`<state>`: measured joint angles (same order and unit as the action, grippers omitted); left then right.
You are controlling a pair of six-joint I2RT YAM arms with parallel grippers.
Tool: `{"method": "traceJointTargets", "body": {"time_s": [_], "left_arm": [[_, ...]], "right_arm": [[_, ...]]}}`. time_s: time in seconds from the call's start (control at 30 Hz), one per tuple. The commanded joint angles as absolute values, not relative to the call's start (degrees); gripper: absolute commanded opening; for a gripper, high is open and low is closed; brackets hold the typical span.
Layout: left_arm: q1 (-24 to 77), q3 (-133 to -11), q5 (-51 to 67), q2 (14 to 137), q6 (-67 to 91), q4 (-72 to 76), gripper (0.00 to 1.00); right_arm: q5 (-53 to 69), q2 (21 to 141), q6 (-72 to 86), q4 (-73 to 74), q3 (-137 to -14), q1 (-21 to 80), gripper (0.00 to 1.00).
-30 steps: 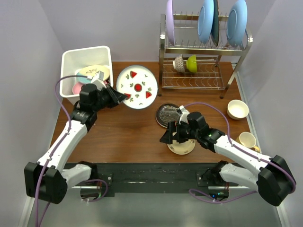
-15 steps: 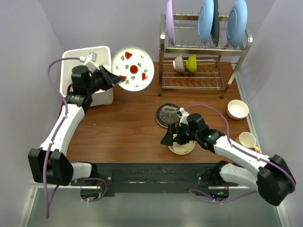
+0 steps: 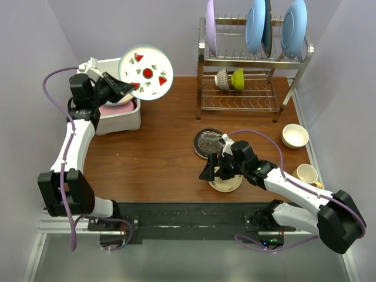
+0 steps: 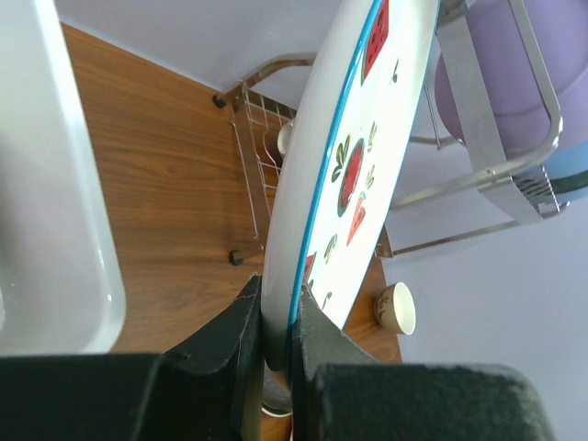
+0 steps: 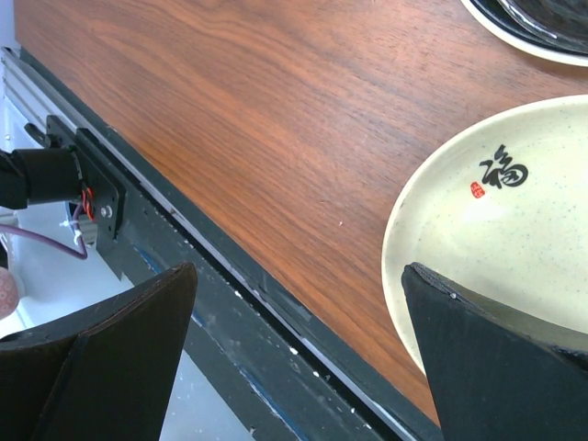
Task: Place the plates into the plastic bin on the countertop
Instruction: Place the plate in the plastic bin.
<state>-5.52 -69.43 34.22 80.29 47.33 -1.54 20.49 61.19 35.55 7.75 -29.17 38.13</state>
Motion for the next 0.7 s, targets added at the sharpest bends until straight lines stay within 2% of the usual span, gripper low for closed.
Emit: {"method": "traceJointTargets", "body": {"time_s": [0.0,0.67], "left_arm": [[-8.34,-73.13,40.16,80.59,52.29,10.54,0.0],[-19.42,-70.14,43.07,84.9,57.39,16.79,0.0]], "right_arm": [[21.36,61.79,35.51,5.8,-28.48,38.23,0.99],[21.88,62.84,35.95,5.1,-27.42,38.32,0.99]]}}
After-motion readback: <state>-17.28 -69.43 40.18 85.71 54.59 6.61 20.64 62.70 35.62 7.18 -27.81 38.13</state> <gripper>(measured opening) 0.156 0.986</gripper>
